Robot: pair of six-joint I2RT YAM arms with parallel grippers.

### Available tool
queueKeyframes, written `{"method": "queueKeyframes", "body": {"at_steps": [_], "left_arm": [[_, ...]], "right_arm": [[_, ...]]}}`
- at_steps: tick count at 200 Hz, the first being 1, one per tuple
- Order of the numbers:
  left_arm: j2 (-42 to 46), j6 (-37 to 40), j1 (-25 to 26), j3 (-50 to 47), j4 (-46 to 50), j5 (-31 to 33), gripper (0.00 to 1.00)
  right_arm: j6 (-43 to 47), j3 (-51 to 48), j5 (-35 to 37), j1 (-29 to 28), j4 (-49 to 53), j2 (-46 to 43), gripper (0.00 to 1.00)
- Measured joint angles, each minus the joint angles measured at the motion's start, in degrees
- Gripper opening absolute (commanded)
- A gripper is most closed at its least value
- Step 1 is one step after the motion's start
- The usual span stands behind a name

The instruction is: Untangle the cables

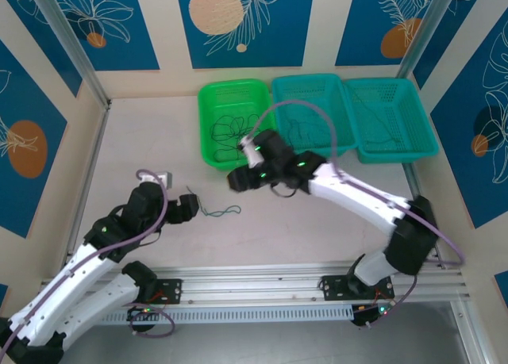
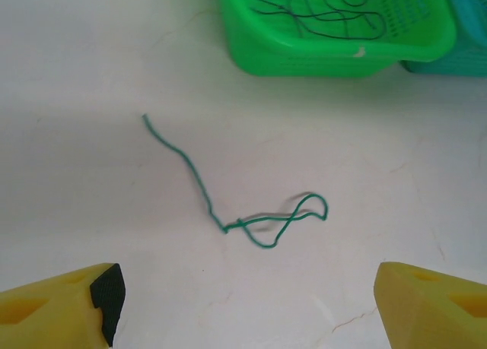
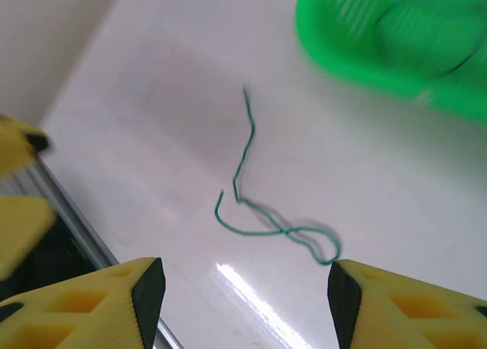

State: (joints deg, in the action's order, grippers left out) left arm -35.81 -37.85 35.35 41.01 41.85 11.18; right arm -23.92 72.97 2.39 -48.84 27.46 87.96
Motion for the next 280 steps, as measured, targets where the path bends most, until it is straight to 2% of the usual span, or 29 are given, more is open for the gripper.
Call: {"method": "queueKeyframes", "body": {"at_steps": [33, 73, 79, 91, 115, 124, 132, 171, 196, 206, 223, 259, 269, 280], "left_arm": [[8.70, -4.57, 0.00, -2.05, 5.27, 1.86, 0.83], [10.01, -5.40, 0.00, -2.01, 12.81, 2.45, 0.85], [10.21, -5.40, 0.00, -2.01, 13.94, 2.43, 0.85], [10.75, -5.33, 0.00, -1.97, 15.47, 2.34, 0.86], [11.78, -4.48, -0.02, -1.75, 16.57, 0.35, 0.88], [12.04, -3.72, -0.02, -1.57, 16.48, -0.74, 0.88], [12.37, -2.73, -0.04, -1.40, 16.46, -1.99, 0.88], [14.08, 1.66, -0.04, -1.09, 14.71, -6.91, 0.89], [14.12, 3.32, -0.07, -1.09, 12.79, -9.79, 0.89], [14.12, 3.41, -0.07, -1.09, 12.11, -10.38, 0.89], [14.53, 3.28, -0.07, -1.11, 11.41, -10.25, 0.89], [17.94, 2.89, -0.07, -1.14, 11.32, -8.90, 0.89], [18.14, 2.89, -0.07, -1.14, 11.32, -8.76, 0.89], [18.01, 2.91, -0.07, -1.16, 11.30, -8.83, 0.88]], "right_arm": [[4.83, 1.16, 3.43, -8.11, -0.81, 14.32, 0.68], [11.61, 6.93, 3.74, -11.74, -1.77, 26.23, 0.68], [12.33, 7.76, 3.91, -11.80, -1.90, 27.36, 0.64], [13.97, 9.64, 4.61, -11.80, -1.95, 29.42, 0.49], [15.10, 12.46, 5.81, -11.74, -2.23, 32.22, 0.13], [15.74, 12.44, 6.01, -11.50, -1.99, 32.20, 0.05], [15.89, 12.39, 6.05, -11.34, -2.08, 32.15, 0.01], [14.56, 5.01, 4.52, -9.07, -4.81, 25.38, 0.00], [13.68, 1.84, 2.56, -7.37, -7.34, 19.52, 0.36], [13.20, 1.79, 2.03, -7.21, -8.72, 18.43, 0.45], [14.40, 3.21, 1.95, -7.80, -10.16, 18.99, 0.52], [16.33, 9.97, 3.23, -9.14, -11.37, 28.61, 0.52], [16.70, 12.13, 3.50, -9.25, -10.88, 31.63, 0.46], [17.31, 14.10, 3.65, -9.22, -10.34, 34.56, 0.33]]}}
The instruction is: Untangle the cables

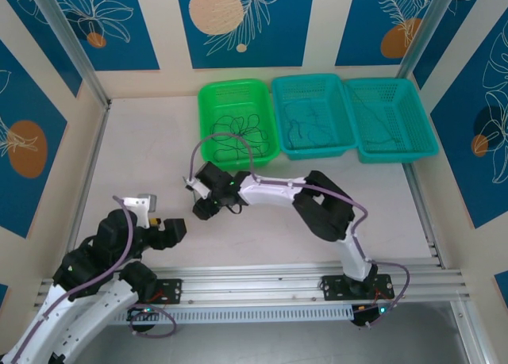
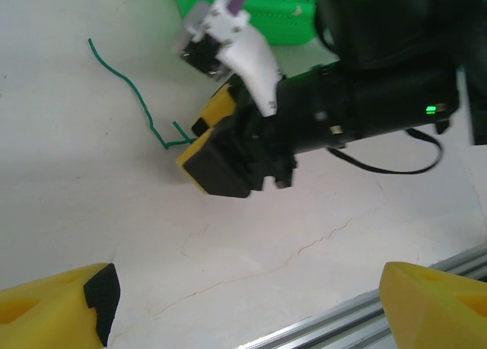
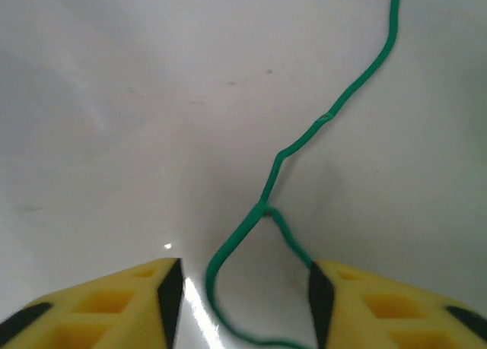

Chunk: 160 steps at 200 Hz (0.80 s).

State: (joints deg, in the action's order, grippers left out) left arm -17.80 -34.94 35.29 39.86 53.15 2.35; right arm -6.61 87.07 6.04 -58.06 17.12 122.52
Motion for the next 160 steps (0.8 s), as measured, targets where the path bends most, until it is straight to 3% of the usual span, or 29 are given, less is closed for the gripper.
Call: {"method": "queueKeyframes", "body": {"at_steps": [13, 27, 47, 82, 125, 160], "left_arm": [[-0.35, 0.09, 0.00, -0.07, -0.02, -0.20, 0.88], [-0.98, 0.68, 0.00, -0.17, -0.35, -1.31, 0.88], [-1.31, 2.05, -0.04, -1.27, -3.02, -5.46, 0.87], [-2.99, 2.43, -0.09, -5.99, -14.80, -18.60, 0.88], [-9.05, 2.80, -0.09, -6.43, -28.06, -29.62, 0.91], [-16.46, 5.38, -0.09, -1.95, -36.09, -34.18, 0.92]], "right_arm": [[0.42, 1.29, 0.22, 0.00, 0.55, 1.97, 0.13], [0.24, 1.68, 0.42, 0.00, 1.16, 2.34, 0.00], [-0.35, 1.75, -0.09, 0.31, 1.46, 1.79, 0.00], [-1.60, -1.38, -2.84, 1.16, 1.79, -2.99, 0.00], [-6.08, -7.65, -4.76, 3.10, 2.75, -17.75, 0.00], [-10.40, -12.41, -5.16, 8.17, 2.27, -32.26, 0.00]]}}
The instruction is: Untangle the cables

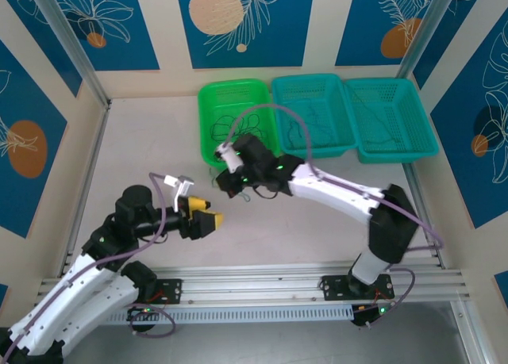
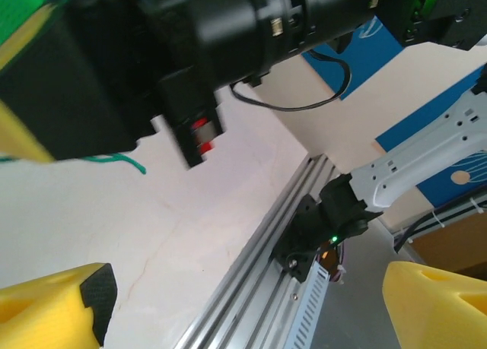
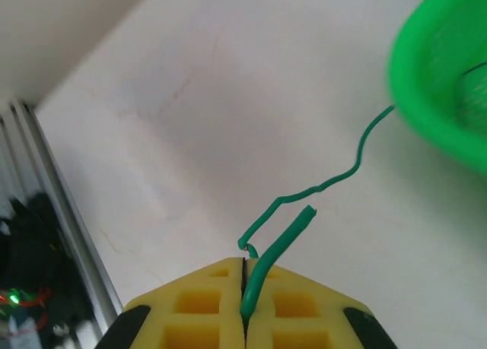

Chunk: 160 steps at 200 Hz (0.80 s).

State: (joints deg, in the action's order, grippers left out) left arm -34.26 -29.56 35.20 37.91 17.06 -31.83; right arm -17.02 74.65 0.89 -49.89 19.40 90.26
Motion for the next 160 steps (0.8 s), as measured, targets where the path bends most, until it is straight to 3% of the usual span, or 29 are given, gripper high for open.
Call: {"method": "queueKeyframes", "body": {"at_steps": [41, 78, 111, 147, 151, 160], "left_arm": [[-9.27, 2.80, 0.22, 6.60, -8.11, -0.35, 0.92], [-13.18, 4.70, 0.33, 9.46, -8.92, 5.03, 0.92], [-13.94, 6.19, 0.46, 9.86, -8.59, 8.81, 0.92], [-13.55, 6.82, 0.55, 9.86, -6.25, 14.51, 0.92], [-13.49, 6.84, 0.55, 9.86, -5.90, 15.21, 0.92], [-13.14, 7.04, 0.55, 9.84, -5.18, 16.98, 0.93]], "right_arm": [[-3.80, -3.04, 0.90, 14.23, -0.66, -13.05, 0.00], [-6.16, -2.99, 2.10, 34.10, -2.08, -17.42, 0.00], [-6.03, 1.20, 3.67, 49.40, -4.00, -11.85, 0.00], [-6.27, 12.72, 4.52, 59.41, -4.63, 2.54, 0.00], [-6.38, 14.19, 4.50, 60.22, -4.26, 4.17, 0.07], [-6.60, 16.90, 4.22, 61.68, -3.30, 7.63, 0.35]]}}
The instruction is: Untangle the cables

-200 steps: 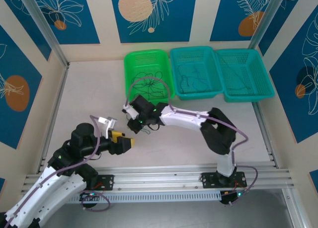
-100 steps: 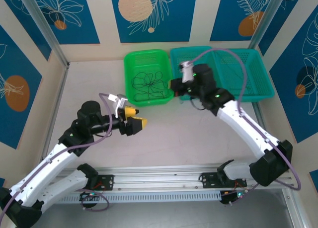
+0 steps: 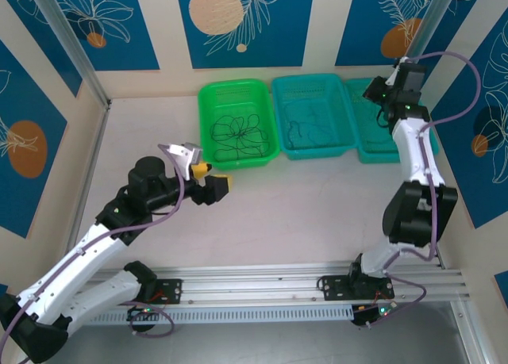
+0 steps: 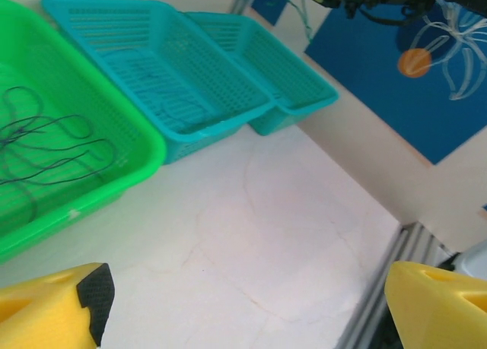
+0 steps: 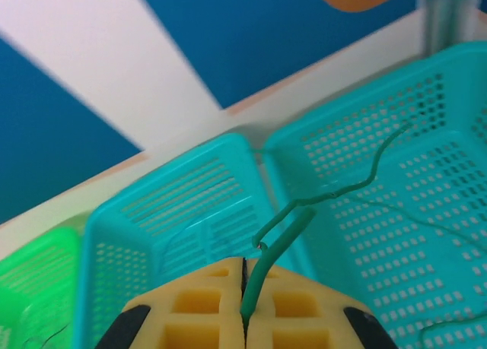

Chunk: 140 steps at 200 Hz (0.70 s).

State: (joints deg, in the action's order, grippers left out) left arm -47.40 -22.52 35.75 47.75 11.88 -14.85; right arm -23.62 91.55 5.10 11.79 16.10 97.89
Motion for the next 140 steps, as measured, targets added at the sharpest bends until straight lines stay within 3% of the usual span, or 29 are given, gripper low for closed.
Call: {"method": "queueKeyframes", "body": {"at_steps": [9, 29, 53, 73, 112, 140], "left_arm": [[0.44, 0.07, 0.00, -0.07, 0.39, 1.86, 0.93], [1.46, 0.55, 0.00, -1.03, 0.61, 7.48, 0.92], [1.46, 1.46, -0.66, -3.76, 0.15, 16.65, 0.90], [0.83, 2.89, -3.43, -7.26, -1.20, 23.41, 0.89], [-0.35, 9.51, -10.29, -13.62, -6.80, 34.34, 0.90], [-2.40, 15.08, -14.58, -19.54, -14.16, 38.16, 0.91]], "right_arm": [[0.02, 2.51, -0.76, 1.25, 1.77, 2.78, 0.47], [0.04, 7.41, -2.43, 2.54, 6.58, 6.99, 0.52], [0.02, 4.15, -2.51, 1.27, 8.31, 3.98, 0.55], [-0.22, -5.46, -2.38, -0.28, 7.72, -5.03, 0.55], [-0.24, -30.64, -0.66, -1.20, 0.72, -30.82, 0.55], [-0.11, -54.07, 3.58, -4.02, -10.78, -47.12, 0.65]]}}
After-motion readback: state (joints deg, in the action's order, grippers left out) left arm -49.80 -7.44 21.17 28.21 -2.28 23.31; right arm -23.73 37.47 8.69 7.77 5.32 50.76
